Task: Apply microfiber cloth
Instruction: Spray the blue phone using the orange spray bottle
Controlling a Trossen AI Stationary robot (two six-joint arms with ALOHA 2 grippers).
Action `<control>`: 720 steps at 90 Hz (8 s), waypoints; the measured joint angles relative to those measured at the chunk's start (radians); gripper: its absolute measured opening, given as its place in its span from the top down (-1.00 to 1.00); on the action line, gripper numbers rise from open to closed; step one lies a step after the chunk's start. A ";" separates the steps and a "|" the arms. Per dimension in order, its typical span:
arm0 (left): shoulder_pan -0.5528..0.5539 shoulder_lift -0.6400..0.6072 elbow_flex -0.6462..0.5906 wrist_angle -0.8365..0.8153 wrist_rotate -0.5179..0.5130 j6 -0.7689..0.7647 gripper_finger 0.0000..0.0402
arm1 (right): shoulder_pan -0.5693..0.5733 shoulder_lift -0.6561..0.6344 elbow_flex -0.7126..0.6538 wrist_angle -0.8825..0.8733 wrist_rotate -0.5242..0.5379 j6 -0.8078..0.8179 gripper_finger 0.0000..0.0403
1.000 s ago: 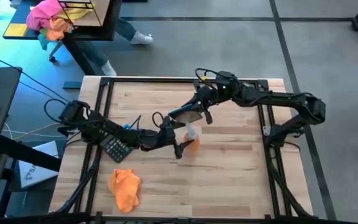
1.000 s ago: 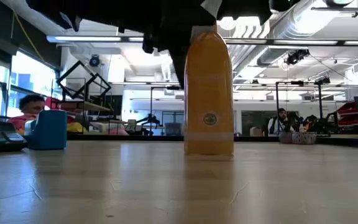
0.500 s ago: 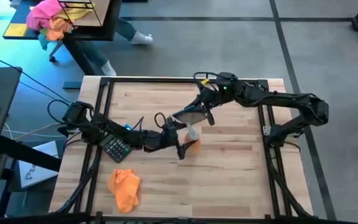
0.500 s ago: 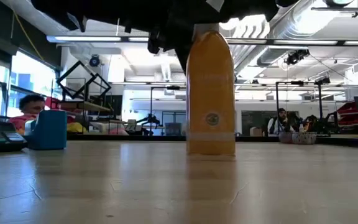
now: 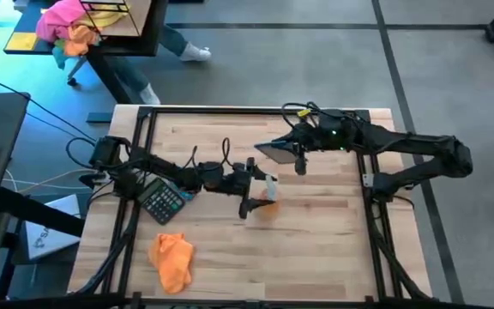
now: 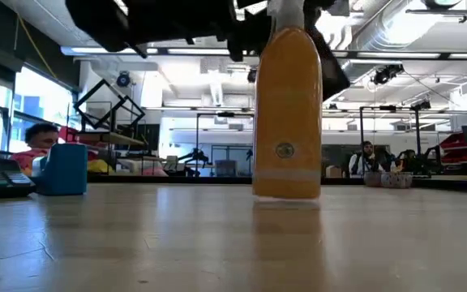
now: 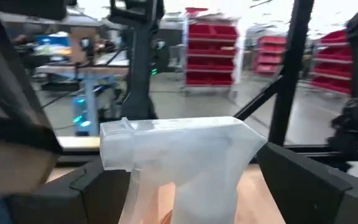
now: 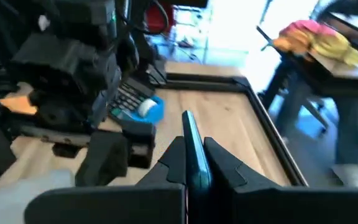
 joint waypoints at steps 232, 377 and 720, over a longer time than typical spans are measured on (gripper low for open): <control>-0.046 -0.282 0.059 -0.719 -0.406 0.142 -0.65 | 0.321 -0.163 0.000 -0.416 0.130 0.131 1.00; -0.032 -0.043 0.007 -0.234 -0.283 -0.008 -0.71 | 0.135 -0.171 0.000 -0.263 0.022 0.050 1.00; -0.023 0.021 0.022 -0.158 -0.178 0.006 -0.02 | -0.362 0.065 -0.390 1.311 -0.701 0.145 1.00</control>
